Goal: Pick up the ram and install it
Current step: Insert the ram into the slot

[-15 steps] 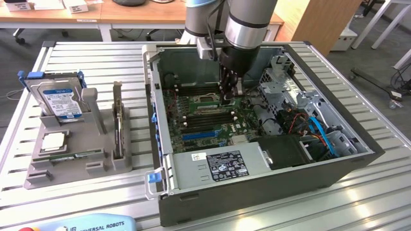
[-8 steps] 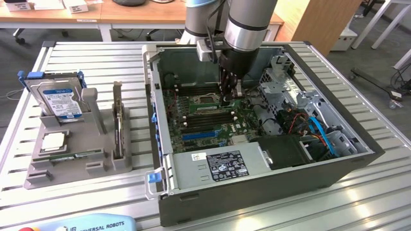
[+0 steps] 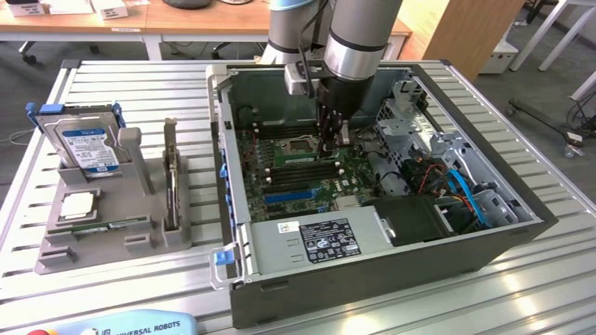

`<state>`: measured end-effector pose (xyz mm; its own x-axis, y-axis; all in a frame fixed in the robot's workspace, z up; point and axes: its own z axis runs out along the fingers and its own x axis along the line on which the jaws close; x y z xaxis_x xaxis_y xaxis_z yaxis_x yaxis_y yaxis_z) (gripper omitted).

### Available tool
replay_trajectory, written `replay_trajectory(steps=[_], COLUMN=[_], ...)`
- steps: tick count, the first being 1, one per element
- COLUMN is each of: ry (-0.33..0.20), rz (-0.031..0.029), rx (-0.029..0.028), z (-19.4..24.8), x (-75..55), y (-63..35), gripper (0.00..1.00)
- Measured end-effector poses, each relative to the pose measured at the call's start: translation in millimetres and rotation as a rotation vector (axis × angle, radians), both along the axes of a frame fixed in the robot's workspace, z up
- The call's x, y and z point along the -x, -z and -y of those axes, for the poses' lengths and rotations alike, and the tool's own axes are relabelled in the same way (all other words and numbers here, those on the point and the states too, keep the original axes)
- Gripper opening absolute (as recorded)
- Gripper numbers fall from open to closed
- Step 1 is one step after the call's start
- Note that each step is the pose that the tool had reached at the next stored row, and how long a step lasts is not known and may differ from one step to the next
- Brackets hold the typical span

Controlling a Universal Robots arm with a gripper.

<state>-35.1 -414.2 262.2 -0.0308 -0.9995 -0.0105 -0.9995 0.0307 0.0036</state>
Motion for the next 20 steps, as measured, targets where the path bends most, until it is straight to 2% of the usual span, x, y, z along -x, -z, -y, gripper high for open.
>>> replay_trajectory(steps=[20], ry=[0.000], rz=[-0.0007], rx=[-0.0007], z=[-0.1], x=[0.0], y=[7.4], gripper=[0.12])
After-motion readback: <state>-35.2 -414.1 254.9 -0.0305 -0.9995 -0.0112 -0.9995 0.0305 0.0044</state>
